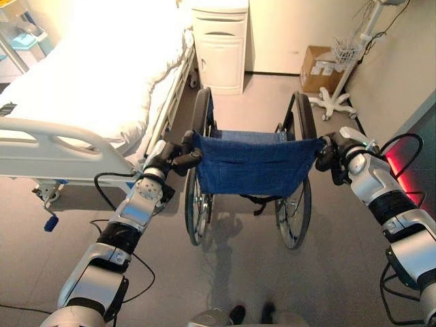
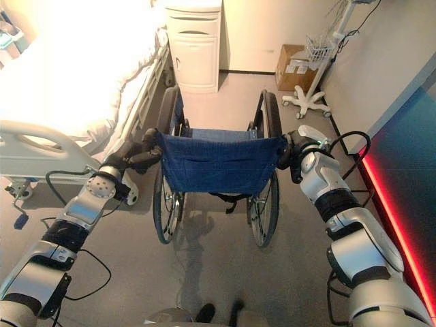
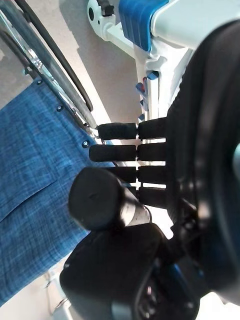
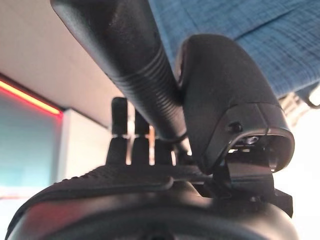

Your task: Push the wheelchair next to the bed

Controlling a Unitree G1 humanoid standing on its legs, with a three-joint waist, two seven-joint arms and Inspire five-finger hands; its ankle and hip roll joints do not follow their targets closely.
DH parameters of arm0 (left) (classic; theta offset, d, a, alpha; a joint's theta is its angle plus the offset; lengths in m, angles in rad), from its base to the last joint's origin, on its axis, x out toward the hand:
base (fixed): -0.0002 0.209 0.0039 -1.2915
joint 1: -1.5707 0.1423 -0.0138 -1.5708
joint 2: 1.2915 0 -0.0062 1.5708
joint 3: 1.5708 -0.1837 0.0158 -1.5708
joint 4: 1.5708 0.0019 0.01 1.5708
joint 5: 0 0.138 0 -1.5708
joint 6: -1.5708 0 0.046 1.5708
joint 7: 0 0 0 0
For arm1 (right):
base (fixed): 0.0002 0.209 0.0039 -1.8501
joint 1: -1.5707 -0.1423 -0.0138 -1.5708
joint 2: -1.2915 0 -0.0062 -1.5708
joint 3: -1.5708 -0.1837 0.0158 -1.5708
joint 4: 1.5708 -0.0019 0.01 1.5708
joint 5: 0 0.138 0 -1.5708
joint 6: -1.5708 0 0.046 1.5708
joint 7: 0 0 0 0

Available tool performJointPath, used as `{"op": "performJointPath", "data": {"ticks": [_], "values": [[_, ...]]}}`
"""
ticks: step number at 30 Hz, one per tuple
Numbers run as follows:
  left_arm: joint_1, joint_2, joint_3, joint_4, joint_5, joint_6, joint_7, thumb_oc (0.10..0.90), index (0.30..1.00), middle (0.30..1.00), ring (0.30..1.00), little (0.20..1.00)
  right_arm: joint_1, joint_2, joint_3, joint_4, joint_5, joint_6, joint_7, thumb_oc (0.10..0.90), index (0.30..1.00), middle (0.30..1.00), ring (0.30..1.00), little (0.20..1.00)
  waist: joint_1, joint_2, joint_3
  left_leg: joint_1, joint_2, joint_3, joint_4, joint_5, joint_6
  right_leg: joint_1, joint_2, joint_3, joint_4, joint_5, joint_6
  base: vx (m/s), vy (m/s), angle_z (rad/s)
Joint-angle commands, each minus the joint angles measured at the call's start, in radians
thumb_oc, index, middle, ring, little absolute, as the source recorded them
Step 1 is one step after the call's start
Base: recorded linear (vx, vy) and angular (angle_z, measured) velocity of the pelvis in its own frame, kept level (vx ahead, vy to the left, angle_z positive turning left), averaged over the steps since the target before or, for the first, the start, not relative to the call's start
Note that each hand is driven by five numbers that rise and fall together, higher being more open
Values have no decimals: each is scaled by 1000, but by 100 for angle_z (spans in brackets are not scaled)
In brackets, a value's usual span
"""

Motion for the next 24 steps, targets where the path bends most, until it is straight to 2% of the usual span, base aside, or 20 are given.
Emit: {"op": "performJointPath", "data": {"ticks": [1, 4, 5, 8, 10, 12, 16, 18, 20, 24], "values": [[33, -36, -90, 51, 84, 44, -19, 400, 300, 300, 300, 300, -126, 89, 167, -118, 21, -138, 151, 400, 300, 300, 300, 300, 11, -61, 56, 30, -33, 166, 61, -140, -85, 17, -80, -1, -173, 294, 57, 307, -168, 70], [59, -16, -80, 17, 88, 48, -36, 400, 300, 300, 300, 300, -127, 88, 171, -146, 23, -106, 158, 400, 300, 300, 300, 300, 17, -67, 57, 30, -37, 157, 90, -161, -83, 17, -83, 7, -178, 301, 54, 349, -222, 52], [79, -4, -75, 3, 102, 39, -47, 400, 300, 300, 300, 300, -119, 89, 168, -148, 15, -99, 158, 400, 300, 300, 300, 300, 24, -75, 63, 25, -38, 142, 125, -191, -83, 7, -98, 28, -138, 309, 50, 429, -334, 62], [99, -7, -65, -7, 110, 42, -41, 400, 300, 300, 300, 300, -117, 88, 171, -132, 31, -111, 142, 400, 300, 300, 300, 300, 34, -85, 58, 21, -34, 131, 153, -216, -88, 23, -97, 33, -131, 294, 53, 437, -347, 89], [131, -4, -60, -10, 123, 56, -50, 400, 300, 300, 300, 300, -111, 92, 172, -166, 28, -102, 158, 400, 300, 300, 300, 300, 46, -94, 55, 34, -2, 118, 191, -248, -122, 29, -108, 22, -8, 280, 53, 581, -418, 68], [133, -5, -62, -7, 120, 67, -31, 400, 300, 300, 300, 300, -115, 87, 174, -183, 29, -101, 162, 400, 300, 300, 300, 300, 38, -89, 57, 58, 28, 118, 185, -234, -138, 34, -101, 5, -2, 261, 43, 354, -236, 33], [91, -20, -69, 41, 81, 56, -16, 400, 300, 300, 300, 300, -133, 96, 172, -180, 10, -91, 177, 400, 300, 300, 300, 300, 5, -73, 52, 91, 86, 130, 176, -167, -183, 60, -82, -15, -14, 218, 13, 302, -206, 20], [51, -26, -83, 53, 51, 87, -5, 400, 300, 300, 300, 300, -144, 100, 162, -179, 28, -74, 165, 400, 300, 300, 300, 300, -26, -59, 51, 99, 123, 159, 190, -108, -211, 69, -70, -33, -4, 190, -3, 297, -236, 32], [11, -31, -84, 78, 16, 87, 5, 400, 300, 300, 300, 300, -139, 110, 145, -205, 3, -38, 161, 400, 300, 300, 300, 300, -59, -51, 53, 97, 143, 194, 225, -66, -228, 73, -63, -43, 9, 168, -20, 221, -156, 41], [-13, -48, -79, 78, -38, 98, 37, 400, 300, 300, 300, 300, -114, 110, 123, -230, -41, -48, 191, 400, 300, 300, 300, 300, -91, -39, 43, 91, 152, 239, 307, 29, -249, 102, -46, -69, 7, 135, -52, 220, -97, 36]]}}
